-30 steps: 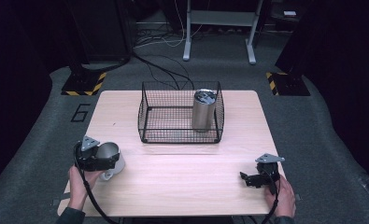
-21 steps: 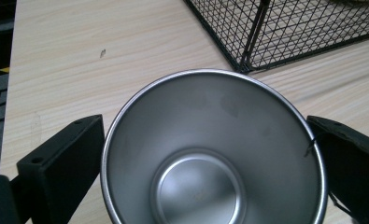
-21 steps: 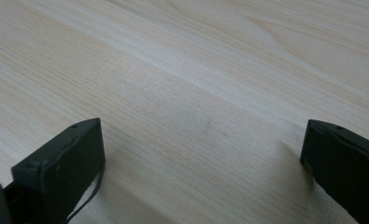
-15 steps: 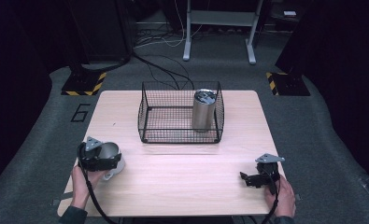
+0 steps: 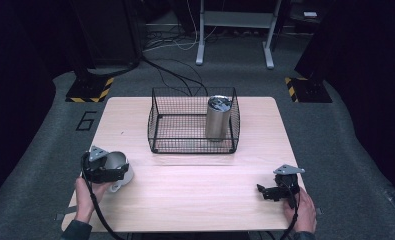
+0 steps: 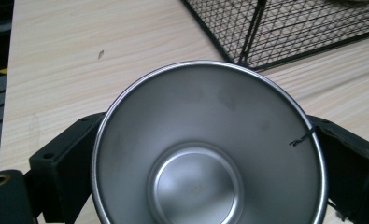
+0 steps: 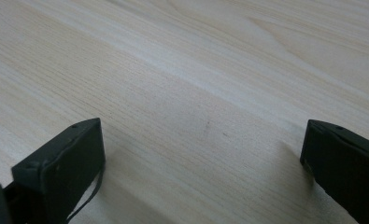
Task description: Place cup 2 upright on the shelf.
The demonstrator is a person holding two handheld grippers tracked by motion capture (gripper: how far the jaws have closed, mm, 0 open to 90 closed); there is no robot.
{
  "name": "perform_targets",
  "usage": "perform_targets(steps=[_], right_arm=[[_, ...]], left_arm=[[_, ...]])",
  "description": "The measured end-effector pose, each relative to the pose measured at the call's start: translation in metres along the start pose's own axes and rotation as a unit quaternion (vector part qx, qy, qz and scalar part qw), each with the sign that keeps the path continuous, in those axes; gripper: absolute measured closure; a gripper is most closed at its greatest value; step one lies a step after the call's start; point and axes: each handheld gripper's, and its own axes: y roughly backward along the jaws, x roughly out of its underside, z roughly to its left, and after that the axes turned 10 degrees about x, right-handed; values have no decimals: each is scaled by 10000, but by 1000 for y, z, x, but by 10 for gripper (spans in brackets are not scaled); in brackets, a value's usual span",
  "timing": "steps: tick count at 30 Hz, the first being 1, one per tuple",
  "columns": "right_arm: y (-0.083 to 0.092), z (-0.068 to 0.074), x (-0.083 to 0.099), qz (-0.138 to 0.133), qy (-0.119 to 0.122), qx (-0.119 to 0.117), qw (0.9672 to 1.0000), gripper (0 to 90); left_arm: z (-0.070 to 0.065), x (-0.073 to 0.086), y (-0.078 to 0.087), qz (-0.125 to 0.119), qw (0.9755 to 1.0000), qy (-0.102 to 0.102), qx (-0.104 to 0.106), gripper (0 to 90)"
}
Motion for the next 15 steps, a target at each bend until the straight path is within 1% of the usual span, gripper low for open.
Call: perform_targets(steps=[1,3,4,5,7,8,11,15], right_arm=[[0,0,0,0,0,0,10000,0],[0,0,0,-2,-3,0,10000,0],[0,0,0,-12,-9,3,10000,0],[0,0,0,2,-1,-1,10000,0],[0,0,0,0,-4,1,10000,0],[0,0,0,-1,-2,1,10000,0],[0,0,0,-2,-2,1,10000,0],[0,0,0,-2,-2,2,10000,0]], left_arm=[[-1,-1,1,-6,10000,-17,9,61],[-4,-6,5,-15,9999,-89,96,61],[-6,-7,7,-58,9998,-123,109,61],[-9,-11,9,-33,9996,-196,182,61],[-11,-13,11,-52,9995,-218,217,61],[-12,-15,12,-11,9993,-276,268,61],[-17,-20,13,-49,9989,-348,304,61],[-20,-24,14,-62,9984,-355,434,61]])
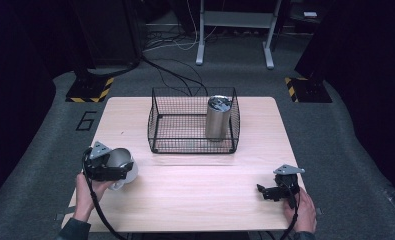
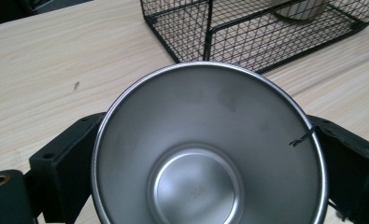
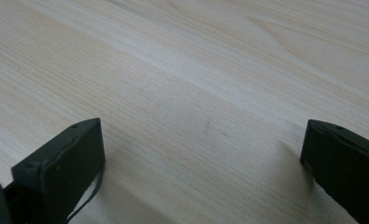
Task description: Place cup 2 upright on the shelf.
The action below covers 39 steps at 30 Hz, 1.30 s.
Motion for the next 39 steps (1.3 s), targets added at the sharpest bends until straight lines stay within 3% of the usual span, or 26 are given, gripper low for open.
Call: perform_targets(steps=[14,39], right_arm=[[0,0,0,1,-3,-3,10000,0],[0,0,0,-2,-4,-3,10000,0]], left_arm=[[-17,-16,1,23,9990,-300,321,61],[-44,-46,-15,28,9932,-747,894,61]])
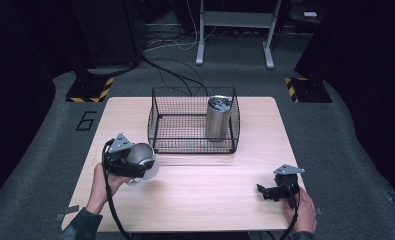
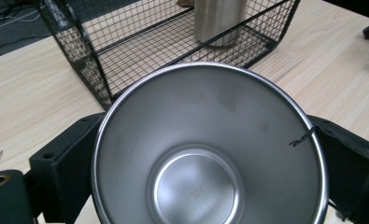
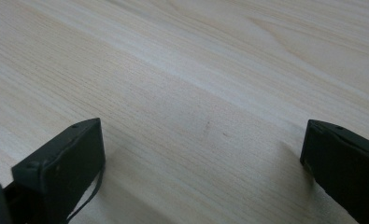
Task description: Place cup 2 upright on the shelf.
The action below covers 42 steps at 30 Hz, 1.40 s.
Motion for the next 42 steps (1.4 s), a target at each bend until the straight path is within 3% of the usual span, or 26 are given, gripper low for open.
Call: perform_targets(steps=[21,42], right_arm=[[0,0,0,1,2,2,10000,0],[0,0,0,1,0,0,10000,0]], left_arm=[[-21,-33,-12,-102,9989,-289,365,61],[-29,-68,-25,-147,9975,-568,400,61]])
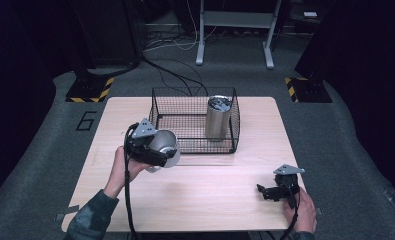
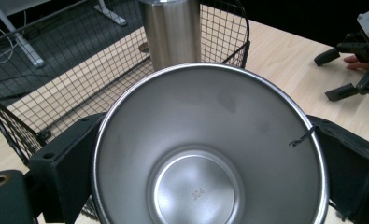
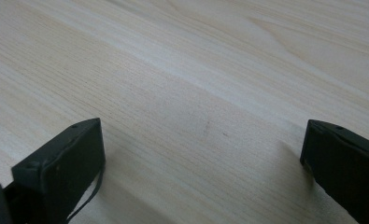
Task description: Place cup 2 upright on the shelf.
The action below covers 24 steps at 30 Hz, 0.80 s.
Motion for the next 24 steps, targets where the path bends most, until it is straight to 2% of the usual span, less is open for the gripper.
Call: perform_targets(steps=[9,17,23,24], right_arm=[[0,0,0,1,0,0,10000,0],[0,0,0,-1,1,0,10000,0],[0,0,0,0,1,1,10000,0],[0,0,0,1,1,-1,10000,0]], left_arm=[[2,-16,-6,-16,9999,-135,-8,61],[8,-26,-13,25,9999,-140,-40,61],[14,-31,-18,-1,9999,-73,-72,61],[15,-32,-19,48,9999,-112,-75,61]])
